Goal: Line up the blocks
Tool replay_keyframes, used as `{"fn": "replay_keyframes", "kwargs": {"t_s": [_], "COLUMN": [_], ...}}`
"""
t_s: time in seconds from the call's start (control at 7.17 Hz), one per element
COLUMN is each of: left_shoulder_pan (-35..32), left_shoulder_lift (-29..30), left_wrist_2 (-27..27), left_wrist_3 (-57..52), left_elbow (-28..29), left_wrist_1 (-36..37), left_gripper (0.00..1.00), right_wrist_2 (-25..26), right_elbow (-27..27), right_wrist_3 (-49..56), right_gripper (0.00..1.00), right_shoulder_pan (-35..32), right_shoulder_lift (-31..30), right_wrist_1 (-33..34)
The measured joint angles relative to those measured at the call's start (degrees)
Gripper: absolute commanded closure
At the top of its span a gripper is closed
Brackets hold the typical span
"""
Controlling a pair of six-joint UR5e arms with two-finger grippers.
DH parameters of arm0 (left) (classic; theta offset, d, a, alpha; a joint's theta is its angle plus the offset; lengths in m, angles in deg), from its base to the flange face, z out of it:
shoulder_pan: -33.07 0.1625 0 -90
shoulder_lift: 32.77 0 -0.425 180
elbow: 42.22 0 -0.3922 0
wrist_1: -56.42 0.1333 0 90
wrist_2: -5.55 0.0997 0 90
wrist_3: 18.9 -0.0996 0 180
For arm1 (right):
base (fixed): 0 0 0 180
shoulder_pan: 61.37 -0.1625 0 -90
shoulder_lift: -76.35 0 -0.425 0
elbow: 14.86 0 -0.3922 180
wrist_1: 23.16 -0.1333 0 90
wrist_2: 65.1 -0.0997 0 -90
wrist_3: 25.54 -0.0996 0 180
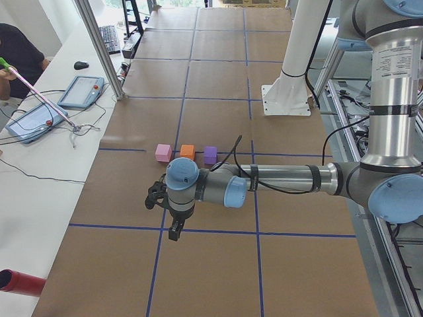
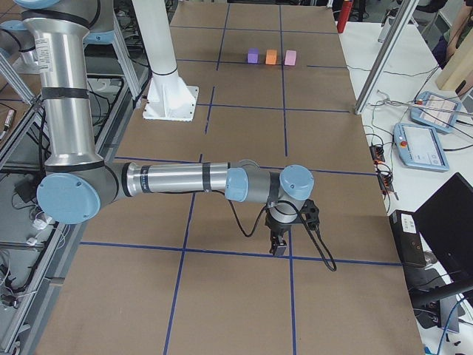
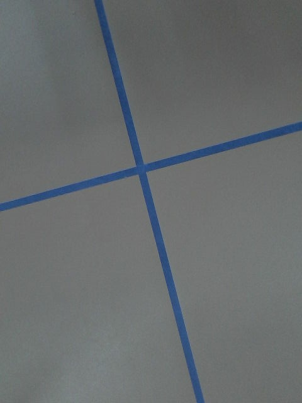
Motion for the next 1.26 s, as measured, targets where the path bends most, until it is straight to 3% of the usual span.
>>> {"fn": "replay_keyframes", "kwargs": {"t_s": [0.56,1.26], "left_shoulder_pan": [-1.3,-1.5], "left_shoulder_lift": [2.9,2.5], "left_wrist_2": [-3.5,-3.5], "left_wrist_3": [0.2,0.2], "left_elbow": [0.2,-0.6], "left_wrist_1": [10.2,12.7], "left_gripper": [0.00,0.00], "right_wrist_2": [0.0,0.0], "right_elbow": [0.0,0.0], "right_wrist_3": [0.0,0.0], "right_gripper": [0.00,0.00], "right_shoulder_pan": [0.0,0.0], "right_shoulder_lift": [0.0,0.0], "right_wrist_1": [0.0,0.0]}}
